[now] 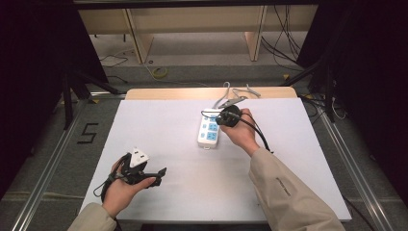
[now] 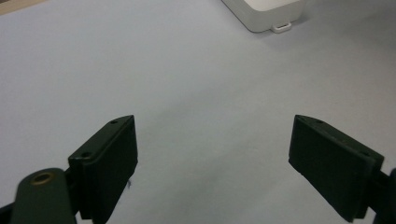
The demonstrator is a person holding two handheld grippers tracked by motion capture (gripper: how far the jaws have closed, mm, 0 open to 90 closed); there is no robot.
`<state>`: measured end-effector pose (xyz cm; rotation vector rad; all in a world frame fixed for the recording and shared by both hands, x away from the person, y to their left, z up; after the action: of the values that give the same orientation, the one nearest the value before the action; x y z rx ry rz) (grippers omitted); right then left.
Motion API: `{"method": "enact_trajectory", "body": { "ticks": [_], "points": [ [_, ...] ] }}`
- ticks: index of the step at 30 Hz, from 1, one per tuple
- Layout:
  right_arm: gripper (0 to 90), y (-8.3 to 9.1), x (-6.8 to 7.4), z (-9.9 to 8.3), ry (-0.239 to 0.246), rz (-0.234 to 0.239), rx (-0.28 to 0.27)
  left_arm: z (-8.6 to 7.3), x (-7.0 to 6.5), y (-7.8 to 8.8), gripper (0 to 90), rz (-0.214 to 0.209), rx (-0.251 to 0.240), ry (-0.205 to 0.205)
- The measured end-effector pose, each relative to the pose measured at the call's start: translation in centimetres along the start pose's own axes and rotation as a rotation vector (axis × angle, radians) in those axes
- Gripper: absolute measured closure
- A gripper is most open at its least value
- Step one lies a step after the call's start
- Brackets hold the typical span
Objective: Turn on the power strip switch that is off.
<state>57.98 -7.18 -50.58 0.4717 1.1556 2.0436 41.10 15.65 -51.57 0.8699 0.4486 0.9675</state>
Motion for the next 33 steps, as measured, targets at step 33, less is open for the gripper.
{"method": "enact_trajectory", "body": {
  "ticks": [33],
  "points": [
    [90.0, -1.8, -0.1, 2.1, -0.012, 0.004, 0.016, 0.0, 0.0, 0.0, 15.1, -0.002, 0.003, -0.001]
  ]
}}
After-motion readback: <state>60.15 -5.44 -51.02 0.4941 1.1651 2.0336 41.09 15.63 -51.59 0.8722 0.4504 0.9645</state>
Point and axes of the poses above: each handheld gripper's, and its own axes: y roughly backward along the jaws, z roughly out of its top, x roughly to its left, the point moved 10 cm from there along -y, roughly forward along the jaws, and after that the axes turned 15 degrees about x, right-handed, at the moved point
